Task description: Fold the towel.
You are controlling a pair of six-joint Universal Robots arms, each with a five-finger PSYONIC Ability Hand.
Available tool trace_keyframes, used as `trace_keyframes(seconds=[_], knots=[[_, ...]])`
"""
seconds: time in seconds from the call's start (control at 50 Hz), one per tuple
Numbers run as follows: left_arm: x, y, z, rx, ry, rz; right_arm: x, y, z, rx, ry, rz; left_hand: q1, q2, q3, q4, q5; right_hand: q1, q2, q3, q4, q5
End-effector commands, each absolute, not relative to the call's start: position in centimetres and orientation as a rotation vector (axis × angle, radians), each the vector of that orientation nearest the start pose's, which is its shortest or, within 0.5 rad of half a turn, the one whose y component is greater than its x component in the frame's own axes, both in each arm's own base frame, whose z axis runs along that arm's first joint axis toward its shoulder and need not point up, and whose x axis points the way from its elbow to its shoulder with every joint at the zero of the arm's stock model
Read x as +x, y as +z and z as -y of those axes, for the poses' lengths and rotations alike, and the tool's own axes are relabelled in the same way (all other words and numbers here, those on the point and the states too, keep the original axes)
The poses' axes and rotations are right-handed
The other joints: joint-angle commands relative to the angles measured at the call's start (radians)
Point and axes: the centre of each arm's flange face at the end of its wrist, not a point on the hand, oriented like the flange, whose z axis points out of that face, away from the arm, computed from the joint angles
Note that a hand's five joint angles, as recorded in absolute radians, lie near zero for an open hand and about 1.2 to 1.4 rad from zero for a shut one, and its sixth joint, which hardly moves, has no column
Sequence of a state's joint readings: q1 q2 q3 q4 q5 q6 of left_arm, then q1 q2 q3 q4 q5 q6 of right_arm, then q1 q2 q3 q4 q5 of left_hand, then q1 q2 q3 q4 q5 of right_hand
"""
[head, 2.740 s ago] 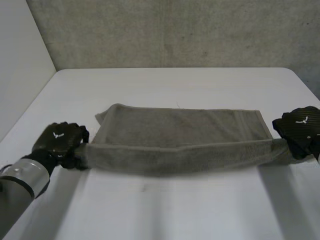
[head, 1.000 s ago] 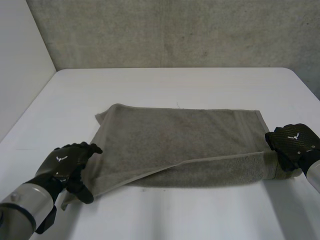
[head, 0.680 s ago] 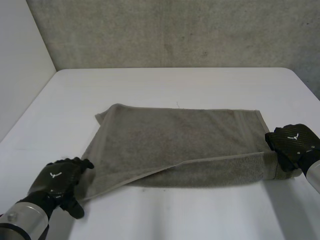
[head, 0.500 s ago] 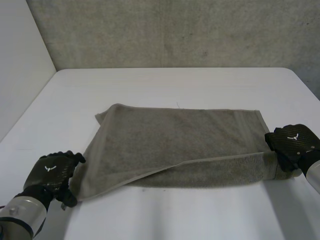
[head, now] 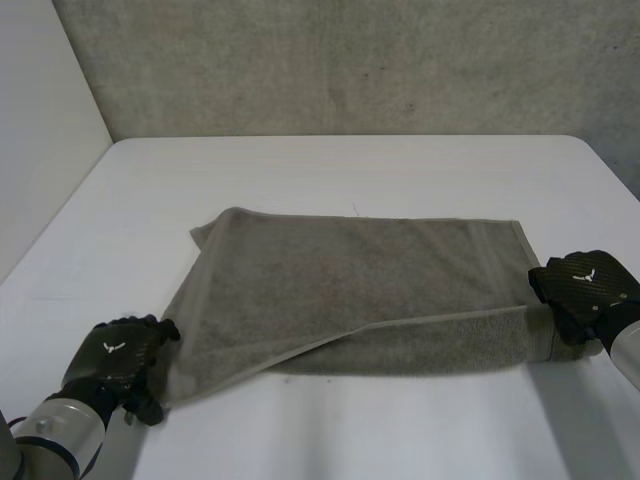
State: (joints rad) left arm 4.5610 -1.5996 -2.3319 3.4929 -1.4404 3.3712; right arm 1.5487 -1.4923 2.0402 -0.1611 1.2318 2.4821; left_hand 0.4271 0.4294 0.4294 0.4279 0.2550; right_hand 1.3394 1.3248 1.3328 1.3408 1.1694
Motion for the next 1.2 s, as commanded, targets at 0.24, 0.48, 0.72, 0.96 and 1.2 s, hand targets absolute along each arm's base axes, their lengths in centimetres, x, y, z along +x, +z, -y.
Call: trace_keyframes(seconds=[0.24,0.48,0.72,0.96,1.2], knots=[[-17.2,12.2,18.1,0.624,-1.698,-2.648,15.6,16.9,25.4,-1.123,-1.831,-2.432,0.115,0.113,0.113,0.114,0.113,0.057,0.071,0.063,0.055,0.052],[-17.2,11.7,20.2,0.601,-1.751,-2.604,15.6,16.9,25.4,-1.125,-1.827,-2.434,0.218,0.215,0.215,0.217,0.215,0.057,0.071,0.063,0.055,0.052],[-17.2,12.2,21.1,0.584,-1.807,-2.562,15.6,16.9,25.4,-1.122,-1.827,-2.436,0.729,0.727,0.726,0.728,0.726,0.057,0.071,0.063,0.055,0.052],[-17.2,14.0,21.2,0.578,-1.903,-2.491,15.5,17.5,25.7,-1.117,-1.864,-2.427,0.969,0.967,0.967,0.968,0.967,0.057,0.071,0.063,0.055,0.052],[-17.3,20.5,21.6,0.56,-2.101,-2.311,15.5,22.6,25.6,-1.106,-2.039,-2.349,0.969,0.967,0.967,0.968,0.967,0.057,0.071,0.063,0.055,0.052]])
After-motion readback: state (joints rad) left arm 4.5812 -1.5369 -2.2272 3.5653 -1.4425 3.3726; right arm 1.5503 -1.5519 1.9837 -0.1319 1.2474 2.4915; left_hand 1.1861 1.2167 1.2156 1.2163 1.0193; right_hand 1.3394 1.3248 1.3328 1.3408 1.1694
